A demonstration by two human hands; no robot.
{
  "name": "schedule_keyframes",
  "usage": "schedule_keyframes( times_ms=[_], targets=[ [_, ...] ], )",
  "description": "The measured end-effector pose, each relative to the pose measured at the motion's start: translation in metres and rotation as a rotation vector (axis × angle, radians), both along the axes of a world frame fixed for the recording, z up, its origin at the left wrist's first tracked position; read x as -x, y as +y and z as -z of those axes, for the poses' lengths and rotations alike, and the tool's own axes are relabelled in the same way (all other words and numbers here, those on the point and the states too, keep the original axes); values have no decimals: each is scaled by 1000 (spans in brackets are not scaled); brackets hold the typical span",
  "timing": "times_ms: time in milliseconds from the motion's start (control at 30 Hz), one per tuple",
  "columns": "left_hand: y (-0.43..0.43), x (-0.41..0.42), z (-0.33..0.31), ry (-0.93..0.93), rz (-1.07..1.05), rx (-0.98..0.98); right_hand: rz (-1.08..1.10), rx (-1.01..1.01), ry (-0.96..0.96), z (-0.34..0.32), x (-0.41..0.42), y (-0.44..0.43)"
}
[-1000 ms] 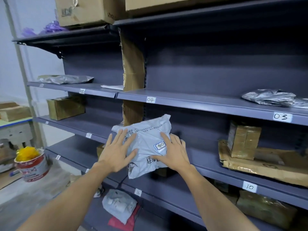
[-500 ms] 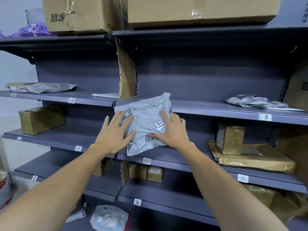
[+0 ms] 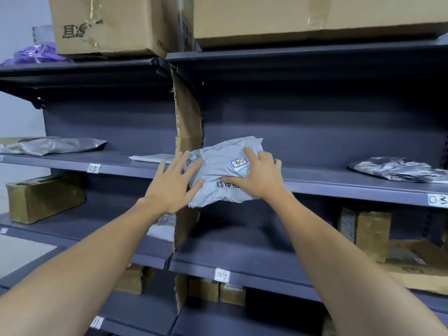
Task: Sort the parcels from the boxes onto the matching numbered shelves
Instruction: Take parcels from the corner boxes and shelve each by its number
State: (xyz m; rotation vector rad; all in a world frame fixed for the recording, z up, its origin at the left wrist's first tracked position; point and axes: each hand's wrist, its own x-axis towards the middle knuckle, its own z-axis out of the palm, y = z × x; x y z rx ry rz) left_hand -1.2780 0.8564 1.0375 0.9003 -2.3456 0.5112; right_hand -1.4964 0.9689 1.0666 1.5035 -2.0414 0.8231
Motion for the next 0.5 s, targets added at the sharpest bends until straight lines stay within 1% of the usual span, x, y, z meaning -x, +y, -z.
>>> schedule_keyframes(
  times_ms=[167,300,400,500],
  targets=[
    [-40,17,-43,102,12,44,43,43,50,-44,11,-32],
    [-60,31,-72,155,22,77,-76,49,-64,-72,20,-54],
    [-71,38,-77,151,40,98,-64,59,-20,-75,20,-64],
    [-83,46,-81,174,37,82,9,121,79,-79,15,-71]
  ],
)
